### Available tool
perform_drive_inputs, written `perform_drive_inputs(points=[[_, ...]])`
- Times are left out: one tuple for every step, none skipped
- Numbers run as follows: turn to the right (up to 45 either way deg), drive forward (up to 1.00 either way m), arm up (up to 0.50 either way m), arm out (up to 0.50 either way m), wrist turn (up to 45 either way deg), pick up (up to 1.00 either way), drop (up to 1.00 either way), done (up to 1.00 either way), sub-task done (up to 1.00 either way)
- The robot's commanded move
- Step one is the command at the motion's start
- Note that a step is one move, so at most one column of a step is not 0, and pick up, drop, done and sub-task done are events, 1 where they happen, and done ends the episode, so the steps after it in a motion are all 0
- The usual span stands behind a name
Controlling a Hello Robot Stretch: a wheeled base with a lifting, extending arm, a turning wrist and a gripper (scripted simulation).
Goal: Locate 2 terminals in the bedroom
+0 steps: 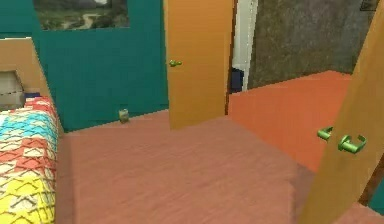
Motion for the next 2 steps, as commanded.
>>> perform_drive_inputs(points=[[3.0,0.0,0.0,0.0,0.0,0.0,0.0,0.0,0.0],[45.0,0.0,0.0,0.0,0.0,0.0,0.0,0.0,0.0]])
